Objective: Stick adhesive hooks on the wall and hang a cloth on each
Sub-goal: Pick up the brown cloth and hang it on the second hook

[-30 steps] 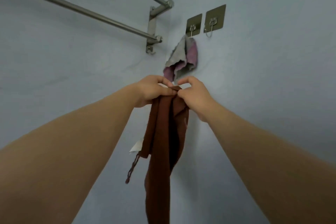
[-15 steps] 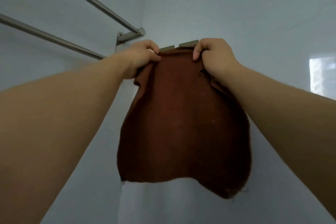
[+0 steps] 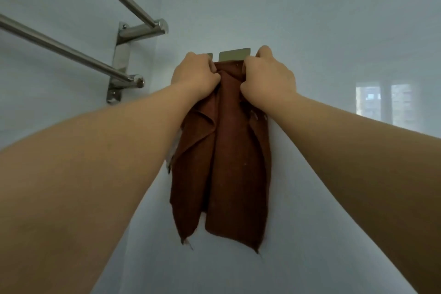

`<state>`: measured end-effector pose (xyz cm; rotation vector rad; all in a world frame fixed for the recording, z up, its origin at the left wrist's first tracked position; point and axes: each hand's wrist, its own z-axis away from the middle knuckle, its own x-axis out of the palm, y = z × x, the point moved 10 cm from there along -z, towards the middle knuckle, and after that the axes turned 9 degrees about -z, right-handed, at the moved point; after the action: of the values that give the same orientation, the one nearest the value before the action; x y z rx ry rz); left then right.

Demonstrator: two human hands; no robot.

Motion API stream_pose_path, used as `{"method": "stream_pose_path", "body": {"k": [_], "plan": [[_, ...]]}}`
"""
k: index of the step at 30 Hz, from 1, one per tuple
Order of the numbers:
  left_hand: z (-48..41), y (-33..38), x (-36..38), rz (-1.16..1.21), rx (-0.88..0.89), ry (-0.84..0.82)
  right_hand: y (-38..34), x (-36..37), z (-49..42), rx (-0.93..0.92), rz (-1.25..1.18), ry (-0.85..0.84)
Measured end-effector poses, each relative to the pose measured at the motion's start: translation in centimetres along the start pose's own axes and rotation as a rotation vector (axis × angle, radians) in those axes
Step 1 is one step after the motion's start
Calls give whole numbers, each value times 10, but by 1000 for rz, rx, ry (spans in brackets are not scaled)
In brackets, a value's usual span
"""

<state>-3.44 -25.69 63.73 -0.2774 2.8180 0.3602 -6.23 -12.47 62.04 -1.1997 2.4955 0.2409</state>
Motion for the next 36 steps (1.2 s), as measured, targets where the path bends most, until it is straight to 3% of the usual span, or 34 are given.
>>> {"method": "stream_pose_path", "body": {"k": [10, 14, 18, 21, 28, 34, 36], "plan": [[26, -8, 6, -75, 72, -172, 5, 18, 14, 153, -151, -84], [37, -7, 7, 6, 69, -220, 10, 25, 22, 234, -255, -123], [50, -5, 14, 173, -14, -316, 18, 34, 31, 374, -578, -156], [58, -6, 21, 100, 2, -384, 19, 48, 42, 496, -838, -227], [77, -3, 9, 140, -30, -285, 26, 32, 56, 509, -901, -79], [99, -20, -36, 56, -250, 48, 17, 31, 77, 485, -957, -60], [110, -27, -42, 71, -286, 60, 9, 32, 88, 464, -986, -62]]}}
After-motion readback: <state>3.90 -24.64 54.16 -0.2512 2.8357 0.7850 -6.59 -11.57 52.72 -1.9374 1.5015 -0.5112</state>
